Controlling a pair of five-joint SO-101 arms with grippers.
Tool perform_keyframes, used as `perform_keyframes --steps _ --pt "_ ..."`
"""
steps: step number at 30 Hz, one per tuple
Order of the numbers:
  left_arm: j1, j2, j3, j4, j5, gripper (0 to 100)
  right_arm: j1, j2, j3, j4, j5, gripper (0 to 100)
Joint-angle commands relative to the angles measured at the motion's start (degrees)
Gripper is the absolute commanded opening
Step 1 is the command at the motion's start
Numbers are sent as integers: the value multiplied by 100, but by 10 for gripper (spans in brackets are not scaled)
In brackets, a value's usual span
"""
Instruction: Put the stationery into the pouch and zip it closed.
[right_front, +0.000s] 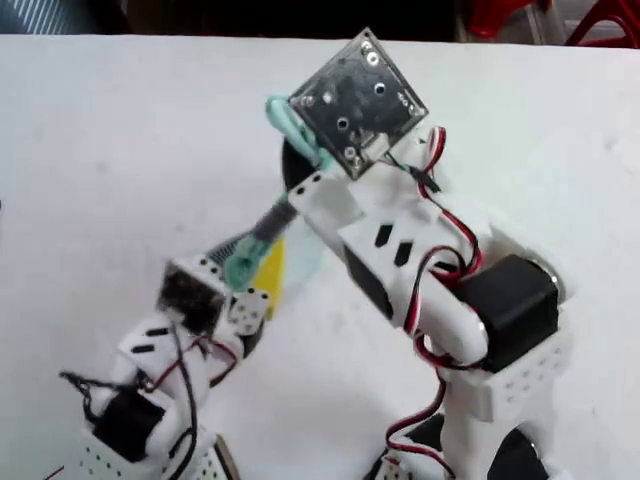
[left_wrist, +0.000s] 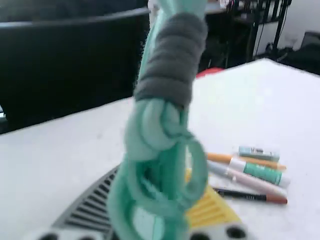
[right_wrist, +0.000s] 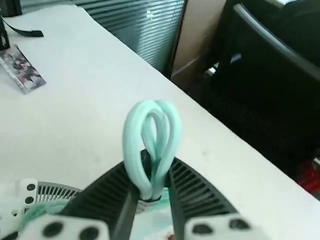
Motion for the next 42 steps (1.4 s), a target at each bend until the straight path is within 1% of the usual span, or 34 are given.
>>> perform_keyframes --steps 1,5,9,12,14,16,18,20,22,24,25,27,29,32,34,36,38,39,42 --pt "13 919 -571 308 -404 30 303 -277 360 -101 -18 18" --pt "-57 1851 -1433 949 -510 28 629 -435 1292 -215 0 18" --pt "-110 2607 -2242 1486 -484 28 1033 -655 2295 -646 -26 18" --pt "-84 2905 -2892 1943 -475 28 1182 -980 2910 -954 0 18" --pt "-84 2993 -3033 2048 -475 28 1200 -1235 3253 -1086 18 18" --pt "-75 3090 -2769 1890 -475 28 1200 -1490 3543 -1156 18 22" --pt "-101 3178 -2198 1424 -475 28 1191 -1684 3719 -1200 18 36" --pt "-110 3169 -1635 967 -475 27 1200 -1851 3798 -1218 18 103" --pt "-119 3055 -1354 721 -475 27 1200 -1974 3789 -1209 105 203" --pt "-119 2853 -1284 712 -475 27 1156 -2123 3789 -1182 598 294" --pt "-119 2721 -1248 730 -475 27 1156 -2246 3780 -1138 818 319" --pt "-119 2448 -1125 756 -475 27 1138 -2571 3780 -989 1160 325" --pt "-119 2158 -949 747 -475 27 857 -2967 3780 -743 1477 325" --pt "-119 1833 -782 721 -484 27 40 -3503 3824 -224 1881 325" --pt "-119 1727 -774 738 -484 27 -637 -3714 3859 40 1890 325" --pt "-119 1701 -765 756 -484 27 -1165 -3793 3991 75 1793 324" --pt "-119 1701 -765 756 -484 27 -1446 -3749 4334 -84 1591 296" --pt "-119 1701 -765 756 -484 27 -1473 -3697 4571 -251 1538 273" --pt "-119 1701 -765 756 -484 27 -1297 -3626 5178 -910 1468 211"
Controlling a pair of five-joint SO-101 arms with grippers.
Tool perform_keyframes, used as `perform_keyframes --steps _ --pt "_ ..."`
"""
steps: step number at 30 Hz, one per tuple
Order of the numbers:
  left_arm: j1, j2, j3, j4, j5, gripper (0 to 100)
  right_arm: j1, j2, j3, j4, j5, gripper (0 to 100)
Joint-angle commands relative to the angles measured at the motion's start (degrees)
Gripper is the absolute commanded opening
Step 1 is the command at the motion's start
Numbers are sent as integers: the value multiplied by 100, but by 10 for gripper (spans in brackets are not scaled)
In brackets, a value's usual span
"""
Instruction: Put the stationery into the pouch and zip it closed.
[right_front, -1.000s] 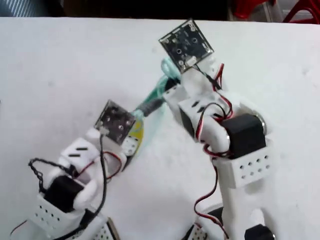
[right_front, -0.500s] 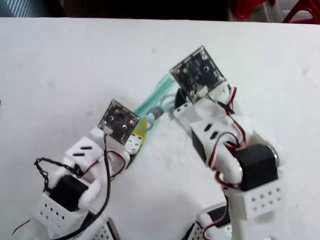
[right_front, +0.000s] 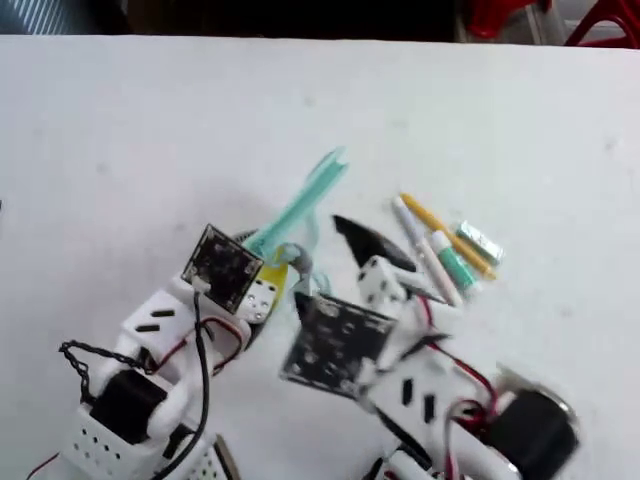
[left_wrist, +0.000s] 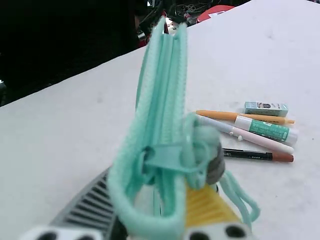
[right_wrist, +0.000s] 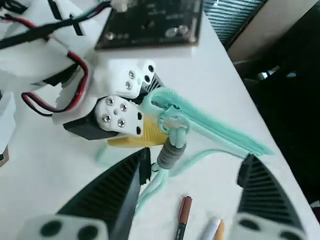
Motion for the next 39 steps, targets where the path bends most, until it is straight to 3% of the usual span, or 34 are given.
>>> perform_keyframes --steps 1,15,25,32,39 --pt "-84 4 237 0 -35 27 92 75 475 -699 -70 206" --pt "-84 4 237 0 -53 27 -189 110 659 -769 -396 258" --pt "-84 -13 299 -26 -53 27 -154 -163 1820 -1367 -431 257" --pt "-84 -13 299 -18 -53 27 -145 -277 2347 -1938 -378 141" --pt "-84 -13 299 -18 -62 27 875 -303 1451 -1604 -369 134"
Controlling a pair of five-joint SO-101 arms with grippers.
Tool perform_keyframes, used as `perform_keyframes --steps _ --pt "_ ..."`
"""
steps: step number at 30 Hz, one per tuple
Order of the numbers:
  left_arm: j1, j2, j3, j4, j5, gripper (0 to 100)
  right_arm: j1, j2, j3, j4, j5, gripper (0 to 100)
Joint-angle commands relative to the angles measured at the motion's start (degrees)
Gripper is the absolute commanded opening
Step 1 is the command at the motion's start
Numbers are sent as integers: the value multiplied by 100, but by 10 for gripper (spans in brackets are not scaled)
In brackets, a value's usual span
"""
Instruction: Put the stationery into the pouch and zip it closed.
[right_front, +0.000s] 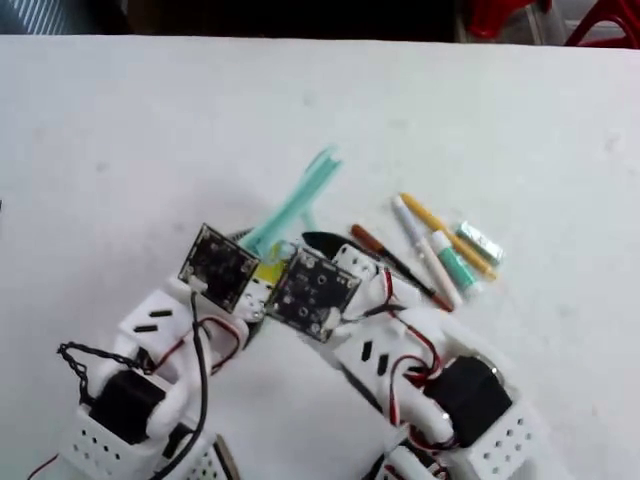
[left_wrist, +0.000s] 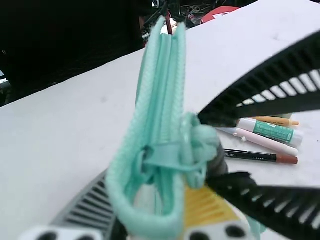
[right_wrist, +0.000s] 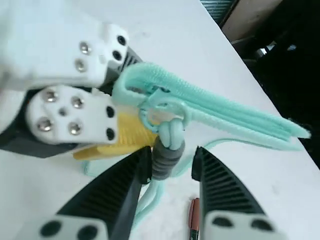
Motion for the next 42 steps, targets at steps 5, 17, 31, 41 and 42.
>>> perform_keyframes --steps 5,17,31,41,42 --pt "-22 31 334 -97 -79 27 497 -40 -1090 743 273 134" --pt "-22 31 343 -114 -79 27 -374 -40 -334 418 255 135" --pt "-22 31 343 -114 -79 27 75 -31 141 -505 255 135" --pt "-13 31 343 -105 -79 27 -215 708 114 -787 255 132" --pt "-13 31 343 -105 -79 27 -242 760 97 -822 255 130"
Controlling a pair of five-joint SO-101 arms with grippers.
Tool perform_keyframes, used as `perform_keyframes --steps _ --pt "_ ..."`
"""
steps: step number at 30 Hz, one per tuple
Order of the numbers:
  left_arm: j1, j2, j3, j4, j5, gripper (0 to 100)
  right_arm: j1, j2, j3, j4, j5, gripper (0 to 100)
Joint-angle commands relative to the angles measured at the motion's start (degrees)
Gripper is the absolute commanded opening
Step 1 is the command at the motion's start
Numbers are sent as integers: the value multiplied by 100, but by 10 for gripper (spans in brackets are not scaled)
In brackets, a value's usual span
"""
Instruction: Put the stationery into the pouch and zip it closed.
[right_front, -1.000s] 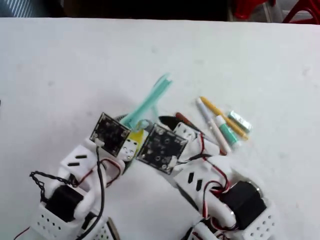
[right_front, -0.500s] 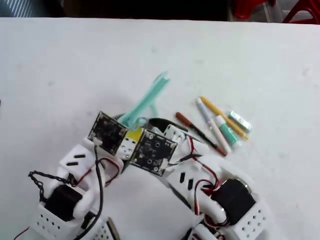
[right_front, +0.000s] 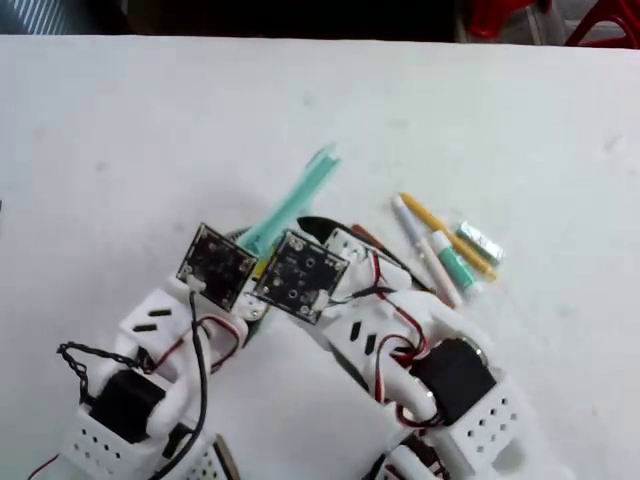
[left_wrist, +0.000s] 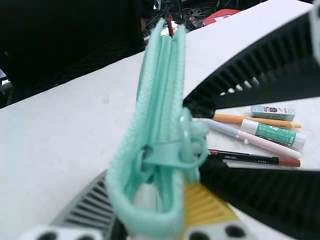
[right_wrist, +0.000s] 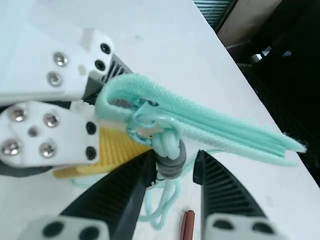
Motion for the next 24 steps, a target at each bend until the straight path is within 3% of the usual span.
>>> perform_keyframes --steps 1,5,9,14,24 --pt "-4 31 273 18 -79 27 -215 286 -62 -189 26 125" --pt "-4 31 273 18 -79 28 -224 286 -62 -215 26 13" --pt "13 31 273 18 -79 46 -198 127 -62 -207 26 16" --pt "-4 22 264 185 -35 219 -75 -611 -79 -215 18 17" --pt "145 -312 264 615 369 207 875 -804 -88 -541 -809 17"
